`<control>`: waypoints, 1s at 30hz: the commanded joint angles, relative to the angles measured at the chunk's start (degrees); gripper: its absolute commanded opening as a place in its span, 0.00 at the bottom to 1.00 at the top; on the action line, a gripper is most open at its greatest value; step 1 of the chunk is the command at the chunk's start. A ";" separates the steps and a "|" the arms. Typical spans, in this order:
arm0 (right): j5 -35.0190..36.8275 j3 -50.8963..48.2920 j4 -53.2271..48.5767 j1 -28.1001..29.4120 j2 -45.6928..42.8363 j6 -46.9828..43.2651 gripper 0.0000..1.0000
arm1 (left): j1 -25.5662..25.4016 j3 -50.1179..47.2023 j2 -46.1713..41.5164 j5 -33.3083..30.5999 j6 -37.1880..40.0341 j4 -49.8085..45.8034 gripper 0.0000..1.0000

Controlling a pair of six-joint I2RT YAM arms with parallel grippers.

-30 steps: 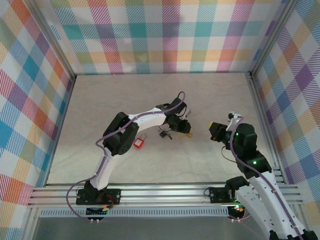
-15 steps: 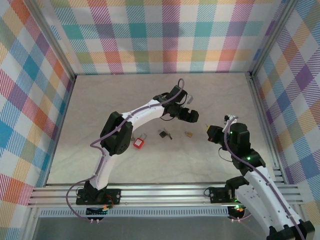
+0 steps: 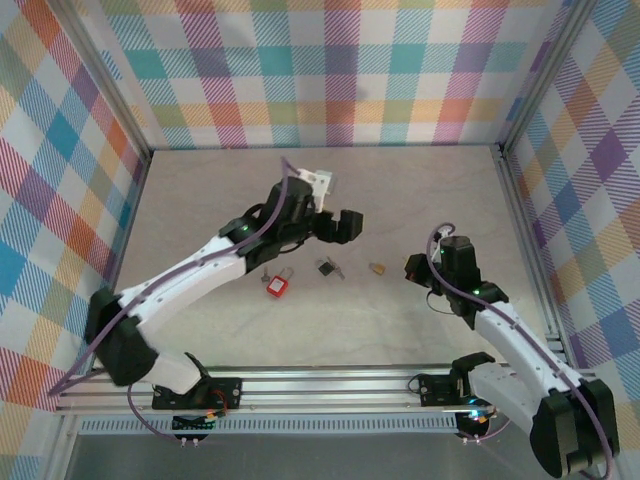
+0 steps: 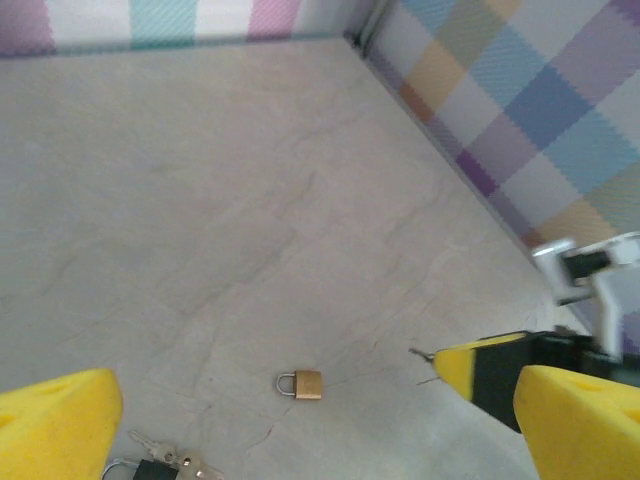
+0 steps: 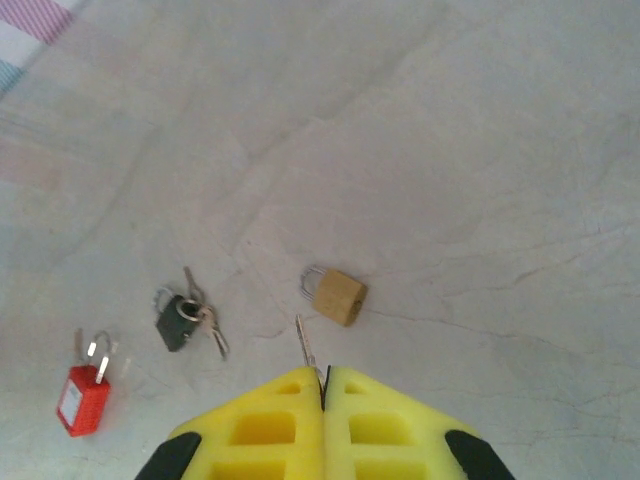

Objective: Lock with the key

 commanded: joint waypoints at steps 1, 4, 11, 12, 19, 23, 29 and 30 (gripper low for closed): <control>-1.16 1.45 2.58 -0.41 2.78 0.82 0.00 | -0.78 -5.19 -7.21 -7.13 -2.86 -0.20 1.00; -0.72 2.44 2.54 -0.46 6.14 0.28 0.00 | -0.79 -8.41 -14.40 -8.85 -3.23 -3.79 1.00; -2.28 4.41 4.55 -0.43 14.24 -0.13 0.00 | -0.76 -15.10 -28.70 -12.79 -3.99 -10.17 1.00; -2.64 4.63 5.27 -0.38 15.31 -0.19 0.00 | -0.78 -15.82 -30.28 -13.34 -4.02 -10.62 1.00; -4.76 8.61 6.77 -0.40 23.51 -1.10 0.00 | -0.77 -18.35 -36.44 -17.96 -3.08 -13.18 1.00; -4.50 10.26 7.15 -0.35 26.70 -1.92 0.00 | -0.74 -18.64 -37.51 -18.96 -2.25 -14.07 1.00; -4.83 12.36 7.51 -0.33 31.54 -2.80 0.00 | -0.75 -18.66 -37.54 -18.83 -2.19 -13.56 1.00; -4.85 12.47 7.67 -0.45 32.17 -2.92 0.00 | -0.74 -18.56 -37.45 -18.78 -2.18 -13.47 1.00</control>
